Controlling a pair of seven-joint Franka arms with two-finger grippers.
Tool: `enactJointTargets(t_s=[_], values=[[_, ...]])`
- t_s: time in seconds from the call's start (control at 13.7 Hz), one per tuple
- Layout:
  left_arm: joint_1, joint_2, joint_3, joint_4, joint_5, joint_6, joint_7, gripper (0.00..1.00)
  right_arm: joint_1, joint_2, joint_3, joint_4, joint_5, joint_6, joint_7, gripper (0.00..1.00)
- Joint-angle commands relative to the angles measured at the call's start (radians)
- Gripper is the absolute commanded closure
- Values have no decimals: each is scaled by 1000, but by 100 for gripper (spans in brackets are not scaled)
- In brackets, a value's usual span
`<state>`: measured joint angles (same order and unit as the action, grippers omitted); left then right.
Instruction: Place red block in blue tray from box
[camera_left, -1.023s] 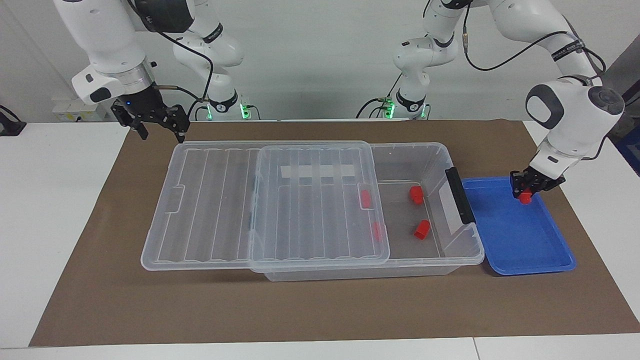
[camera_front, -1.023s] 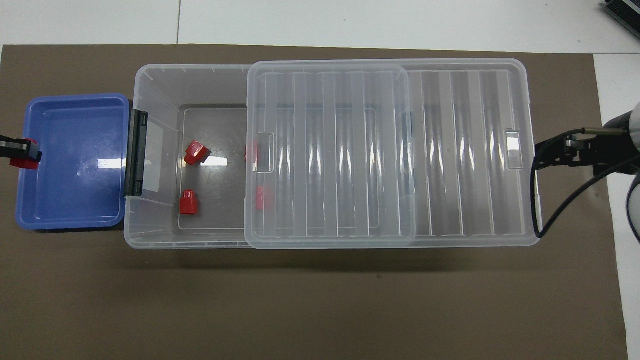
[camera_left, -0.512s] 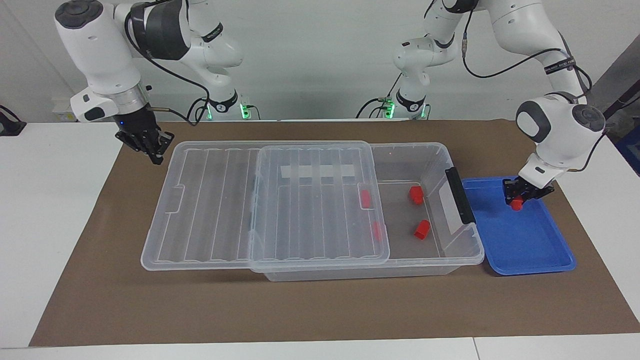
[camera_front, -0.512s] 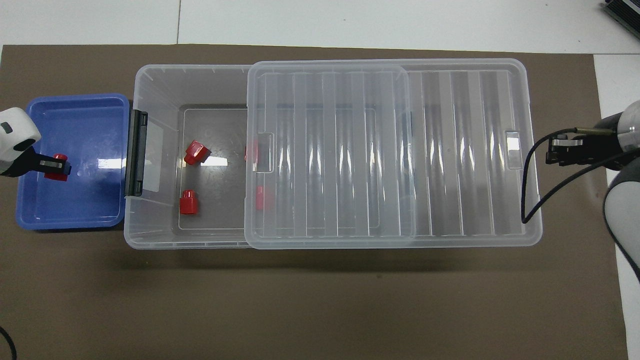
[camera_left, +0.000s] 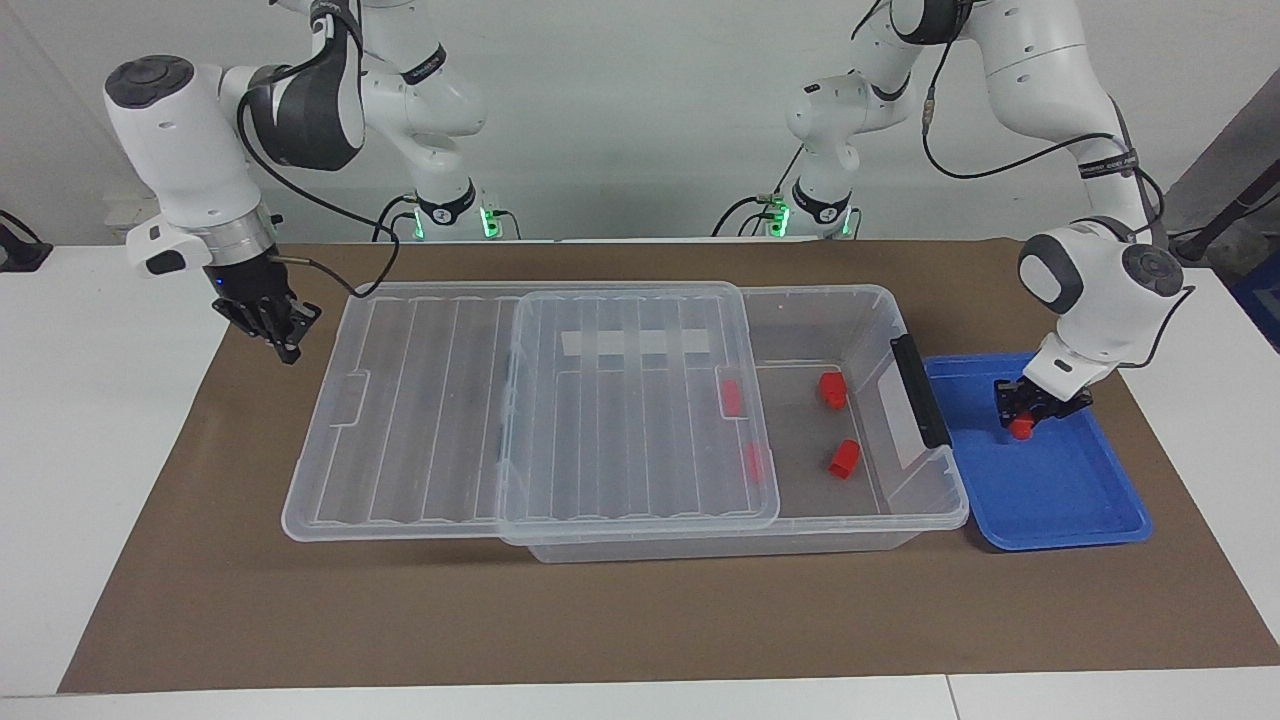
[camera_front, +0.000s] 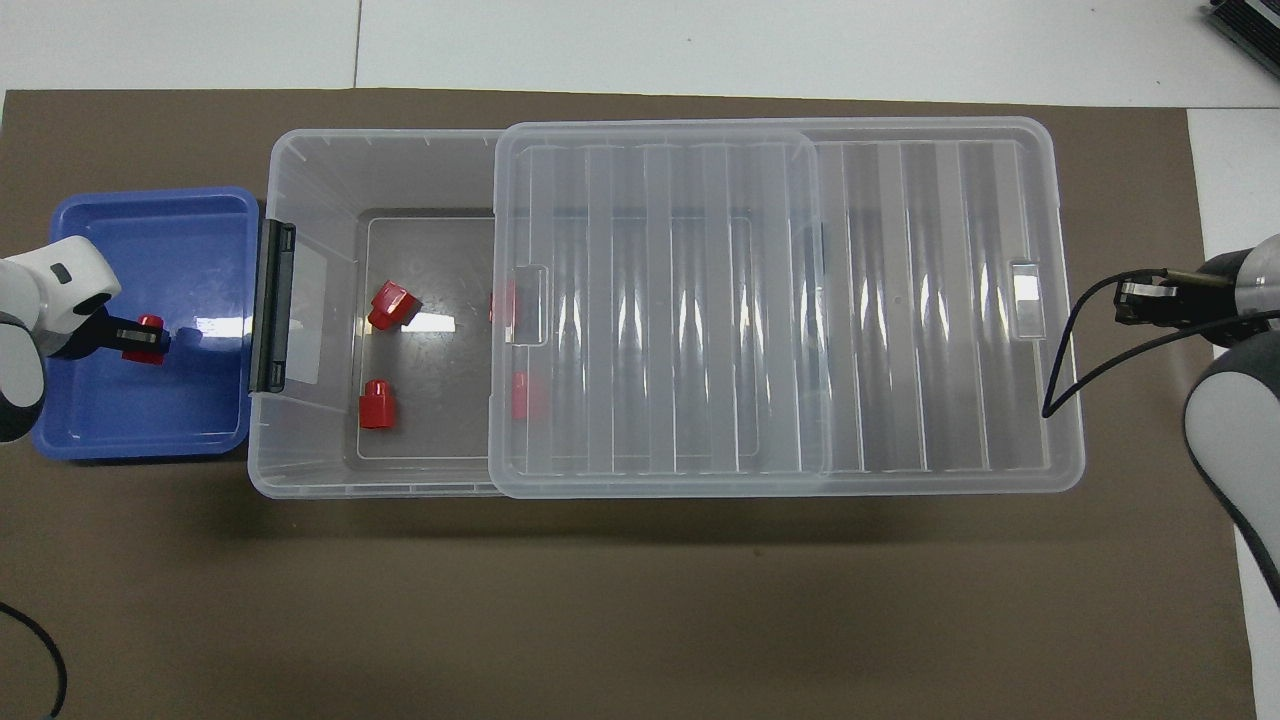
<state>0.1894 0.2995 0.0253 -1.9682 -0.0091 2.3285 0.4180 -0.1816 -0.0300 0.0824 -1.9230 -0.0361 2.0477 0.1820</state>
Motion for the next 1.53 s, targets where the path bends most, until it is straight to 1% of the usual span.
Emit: enactJointTargets(t_s=[0.0,0.15,0.29,0.58,0.66,0.73,0.8,0.88,0.95,1.02,1.1,1.17,1.39,1.46], values=[[5,-7,-4,-20,-60,34,22,100,-16,21,11,-34,1,86,-6,100],[2,-7,-2,-38,-60,61,24,100,-16,41,11,-34,1,100,2,100],[1,-7,-2,-69,-60,115,22,100,-13,58,11,-37,1,112,5,100],[-1,-7,-2,-78,-61,126,19,100,1,68,11,-39,1,112,22,100],[-1,-5,-2,-78,-61,127,19,98,2,68,11,-39,1,109,22,100],[-2,-5,-2,-80,-60,130,21,88,2,68,13,-42,-1,108,19,100],[-4,-5,-2,-80,-60,130,21,82,5,68,13,-42,-1,104,16,100],[-5,-5,-2,-81,-60,130,21,64,25,67,13,-44,-1,100,20,100],[-7,-5,-2,-81,-60,130,21,52,37,67,13,-44,-1,97,22,100],[-7,-5,-2,-81,-60,130,21,49,44,67,13,-44,-1,95,21,100],[-7,-5,-2,-81,-60,130,22,38,45,67,13,-44,-1,92,21,100],[-7,-5,-2,-81,-60,130,22,37,45,67,14,-44,-1,91,21,100],[-7,-5,-2,-81,-60,130,21,37,68,65,14,-44,-1,86,19,100],[-7,-5,-2,-81,-60,130,21,35,79,65,14,-44,-1,75,17,100]])
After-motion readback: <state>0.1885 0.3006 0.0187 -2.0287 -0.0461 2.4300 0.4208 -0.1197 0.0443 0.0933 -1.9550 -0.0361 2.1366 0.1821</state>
